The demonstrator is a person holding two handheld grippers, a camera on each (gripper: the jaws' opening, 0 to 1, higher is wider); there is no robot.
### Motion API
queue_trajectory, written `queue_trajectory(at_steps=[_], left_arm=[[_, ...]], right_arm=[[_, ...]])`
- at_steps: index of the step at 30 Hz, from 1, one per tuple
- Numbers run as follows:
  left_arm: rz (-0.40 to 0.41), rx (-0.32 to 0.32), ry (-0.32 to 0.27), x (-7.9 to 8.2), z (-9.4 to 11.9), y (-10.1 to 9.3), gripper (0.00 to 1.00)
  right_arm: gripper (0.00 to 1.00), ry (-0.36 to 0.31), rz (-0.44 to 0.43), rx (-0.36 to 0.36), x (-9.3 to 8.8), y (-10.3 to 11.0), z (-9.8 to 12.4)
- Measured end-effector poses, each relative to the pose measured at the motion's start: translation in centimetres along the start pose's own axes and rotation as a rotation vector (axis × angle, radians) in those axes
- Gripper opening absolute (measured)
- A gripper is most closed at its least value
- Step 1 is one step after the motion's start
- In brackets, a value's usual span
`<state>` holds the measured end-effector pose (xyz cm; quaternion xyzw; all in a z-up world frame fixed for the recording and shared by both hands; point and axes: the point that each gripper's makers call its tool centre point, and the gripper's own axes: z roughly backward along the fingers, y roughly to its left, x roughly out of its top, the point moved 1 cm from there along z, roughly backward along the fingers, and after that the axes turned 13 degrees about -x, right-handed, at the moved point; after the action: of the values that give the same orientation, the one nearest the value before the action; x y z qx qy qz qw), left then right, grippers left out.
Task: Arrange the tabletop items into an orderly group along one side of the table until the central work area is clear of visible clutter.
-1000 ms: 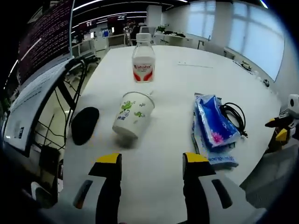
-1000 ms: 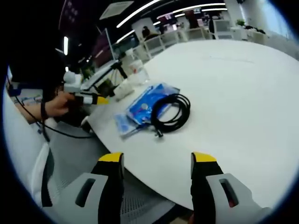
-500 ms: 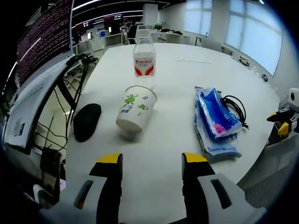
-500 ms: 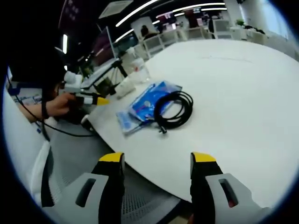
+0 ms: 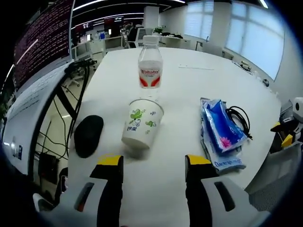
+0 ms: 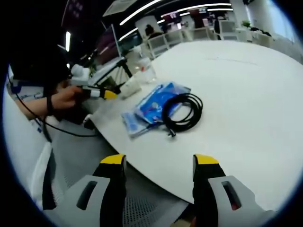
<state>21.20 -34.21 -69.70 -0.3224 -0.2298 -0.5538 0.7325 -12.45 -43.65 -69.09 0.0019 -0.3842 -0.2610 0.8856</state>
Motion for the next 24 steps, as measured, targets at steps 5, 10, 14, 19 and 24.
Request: queue_trajectory(at_steps=[5,10,14,19,24], left_arm=[[-0.018,-0.005,-0.016,1.7,-0.8,0.6,0.54],[-0.031,-0.025,-0.021,3.0,-1.9,1.0,0.55],[-0.046,-0.04,-0.009,3.1,-2.7,0.6,0.56],[-0.064,-0.046,0.01,3.0,-3.4,0.8,0.57],[-0.098,-0.035,0.047,2.9,-4.1,1.6,0.57]], right_arm=[[0.55,0.003,0.005,-0.009,-0.1,-0.1,0.3],[0.55,0.005,0.003,-0.021,-0.2,-0.3,0.7],[0.54,0.007,-0.007,-0.032,-0.4,-0.4,0.9],[0.54,0.004,-0.015,-0.037,-0.5,-0.2,1.0],[0.54,0.01,-0.016,-0.036,-0.7,0.1,0.9]])
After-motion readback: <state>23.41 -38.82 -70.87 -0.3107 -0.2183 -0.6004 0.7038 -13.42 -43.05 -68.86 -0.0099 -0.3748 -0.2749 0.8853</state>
